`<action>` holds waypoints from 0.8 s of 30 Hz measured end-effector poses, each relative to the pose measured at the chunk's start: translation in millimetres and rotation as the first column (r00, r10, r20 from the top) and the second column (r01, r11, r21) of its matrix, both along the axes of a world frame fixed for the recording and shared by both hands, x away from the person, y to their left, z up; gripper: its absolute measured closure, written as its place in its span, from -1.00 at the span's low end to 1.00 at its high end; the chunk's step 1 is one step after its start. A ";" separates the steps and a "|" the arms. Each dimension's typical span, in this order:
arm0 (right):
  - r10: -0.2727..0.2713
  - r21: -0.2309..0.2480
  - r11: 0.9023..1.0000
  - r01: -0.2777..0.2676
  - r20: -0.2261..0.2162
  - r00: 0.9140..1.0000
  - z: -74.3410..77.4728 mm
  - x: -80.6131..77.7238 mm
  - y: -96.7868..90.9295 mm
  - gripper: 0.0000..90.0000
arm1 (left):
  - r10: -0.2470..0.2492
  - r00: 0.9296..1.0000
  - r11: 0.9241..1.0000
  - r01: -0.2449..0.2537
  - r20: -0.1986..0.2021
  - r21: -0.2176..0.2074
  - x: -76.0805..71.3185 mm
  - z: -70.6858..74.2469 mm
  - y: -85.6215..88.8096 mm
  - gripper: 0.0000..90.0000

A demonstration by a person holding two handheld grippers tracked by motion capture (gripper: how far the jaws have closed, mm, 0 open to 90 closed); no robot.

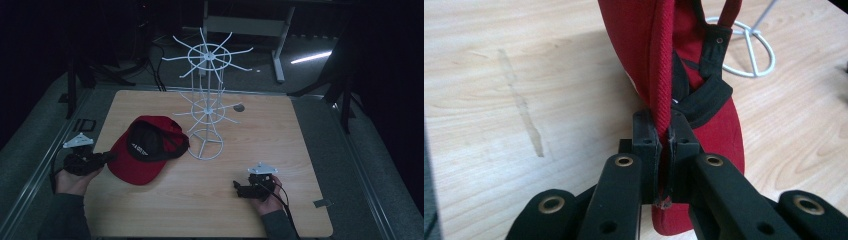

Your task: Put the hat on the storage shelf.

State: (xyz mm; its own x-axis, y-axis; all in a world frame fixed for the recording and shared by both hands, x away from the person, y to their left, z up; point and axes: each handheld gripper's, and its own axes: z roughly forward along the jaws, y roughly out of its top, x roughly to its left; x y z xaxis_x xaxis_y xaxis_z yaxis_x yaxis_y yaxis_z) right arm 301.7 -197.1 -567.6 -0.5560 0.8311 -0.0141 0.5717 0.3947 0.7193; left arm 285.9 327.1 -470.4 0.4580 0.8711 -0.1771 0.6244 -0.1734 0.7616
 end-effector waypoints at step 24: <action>-0.001 0.001 1.000 0.001 0.000 1.000 0.0 0.0 0.1 -0.74 | 0.123 0.982 0.992 -0.128 0.146 0.025 -3.2 40.0 -4.5 0.92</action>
